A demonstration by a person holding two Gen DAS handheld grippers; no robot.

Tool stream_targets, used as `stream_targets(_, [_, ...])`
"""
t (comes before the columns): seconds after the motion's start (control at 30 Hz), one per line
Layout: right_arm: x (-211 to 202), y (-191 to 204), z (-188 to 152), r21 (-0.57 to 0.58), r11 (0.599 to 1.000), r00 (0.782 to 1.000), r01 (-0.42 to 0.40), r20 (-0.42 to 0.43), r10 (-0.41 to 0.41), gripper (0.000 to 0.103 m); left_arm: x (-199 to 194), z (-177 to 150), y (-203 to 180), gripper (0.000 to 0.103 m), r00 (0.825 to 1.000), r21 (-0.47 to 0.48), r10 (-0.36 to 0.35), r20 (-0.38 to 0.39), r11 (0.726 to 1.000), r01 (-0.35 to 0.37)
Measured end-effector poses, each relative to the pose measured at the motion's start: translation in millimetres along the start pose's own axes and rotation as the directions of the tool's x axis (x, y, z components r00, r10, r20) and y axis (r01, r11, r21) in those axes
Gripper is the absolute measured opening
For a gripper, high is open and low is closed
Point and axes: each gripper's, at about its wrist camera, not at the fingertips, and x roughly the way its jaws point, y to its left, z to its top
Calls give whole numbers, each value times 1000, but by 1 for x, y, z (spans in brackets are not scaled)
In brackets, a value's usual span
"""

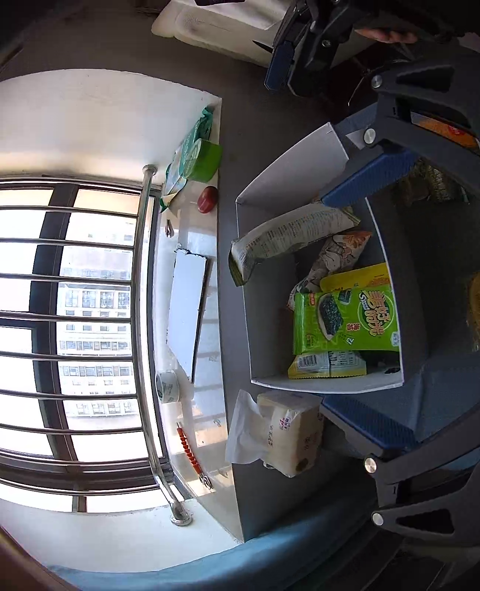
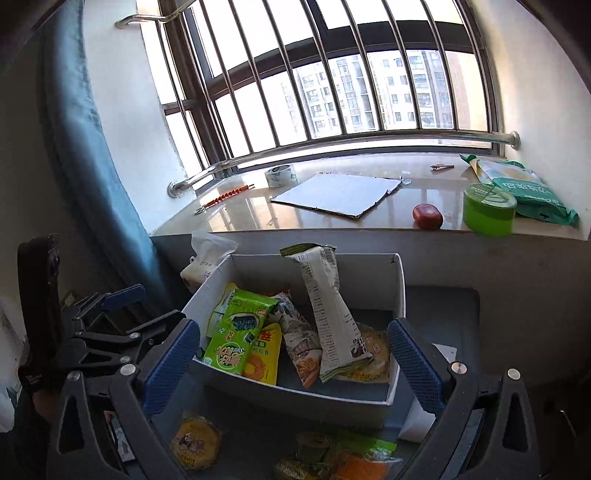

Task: Organize snacks
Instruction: 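Carry both packets into the white box and open both tools, then grasp the orange bread packet with the right tool while the left grasps the cookie packet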

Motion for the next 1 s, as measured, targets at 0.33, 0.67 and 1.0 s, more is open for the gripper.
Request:
stream_targets(0.33, [-46, -15, -122, 92, 994, 995, 61, -80, -54, 103, -48, -104, 4, 103, 997, -80, -20, -74, 997, 14])
stream_targets(0.67, [-40, -39, -194, 171, 961, 955, 216, -243, -171, 103, -57, -164, 10, 103, 986, -150, -42, -158, 989, 18])
stream_targets(1.0, [29, -25, -181, 34, 951, 899, 306, -338, -277, 103, -52, -170, 6, 103, 983, -118, -40, -180, 993, 19])
